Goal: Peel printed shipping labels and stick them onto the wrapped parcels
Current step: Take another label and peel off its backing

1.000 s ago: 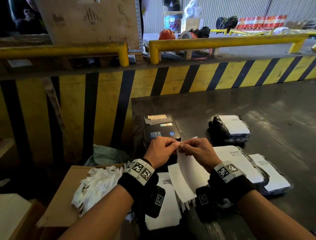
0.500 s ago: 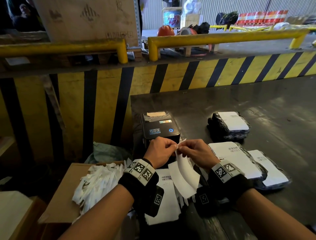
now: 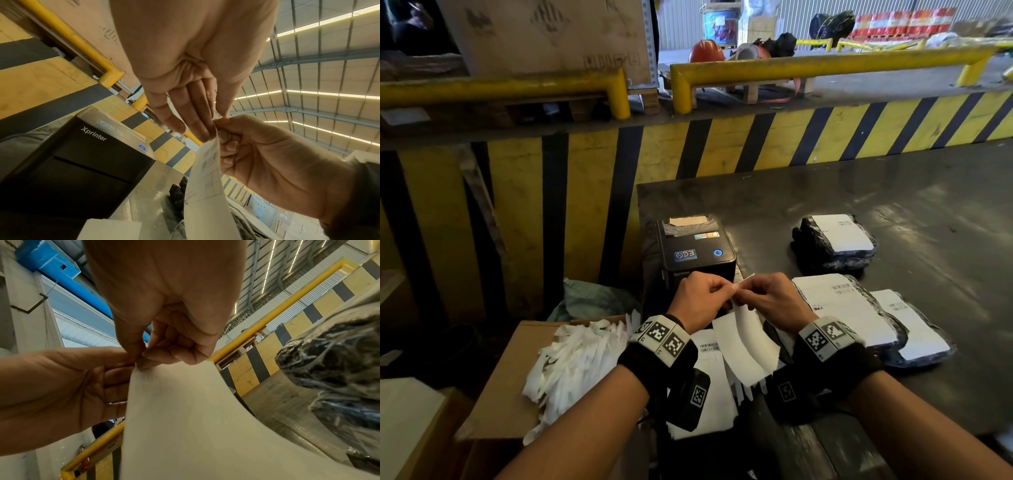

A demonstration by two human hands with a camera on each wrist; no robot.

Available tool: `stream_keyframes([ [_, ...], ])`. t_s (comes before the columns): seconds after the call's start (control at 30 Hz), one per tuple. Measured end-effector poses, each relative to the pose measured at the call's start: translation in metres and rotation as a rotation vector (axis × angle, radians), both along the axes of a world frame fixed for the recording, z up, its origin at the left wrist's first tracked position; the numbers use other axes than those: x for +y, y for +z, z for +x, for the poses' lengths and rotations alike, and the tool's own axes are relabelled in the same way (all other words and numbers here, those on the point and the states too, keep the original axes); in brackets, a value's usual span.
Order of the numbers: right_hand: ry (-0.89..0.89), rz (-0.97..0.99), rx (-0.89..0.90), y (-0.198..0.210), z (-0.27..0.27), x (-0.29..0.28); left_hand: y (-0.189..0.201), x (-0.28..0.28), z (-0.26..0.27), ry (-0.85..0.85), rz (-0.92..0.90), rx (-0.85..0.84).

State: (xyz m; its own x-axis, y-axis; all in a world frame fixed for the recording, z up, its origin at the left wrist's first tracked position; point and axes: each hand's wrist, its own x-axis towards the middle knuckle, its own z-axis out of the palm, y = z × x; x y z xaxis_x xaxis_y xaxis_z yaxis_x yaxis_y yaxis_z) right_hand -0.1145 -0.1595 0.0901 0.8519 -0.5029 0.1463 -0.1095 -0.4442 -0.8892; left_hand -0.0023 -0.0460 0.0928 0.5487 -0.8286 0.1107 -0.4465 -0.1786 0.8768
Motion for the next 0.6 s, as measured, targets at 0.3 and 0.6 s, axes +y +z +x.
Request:
stream_keyframes([
  [0.3,-0.101,0.155,-0.002,-0.005,-0.008,-0.01,-0.002,-0.002,0.005,0.101,-0.047,0.063],
  [0.6,-0.091,0.29,-0.1,0.002,0.007,-0.001,0.007,-0.004,0.003,0.098,-0.125,0.016],
])
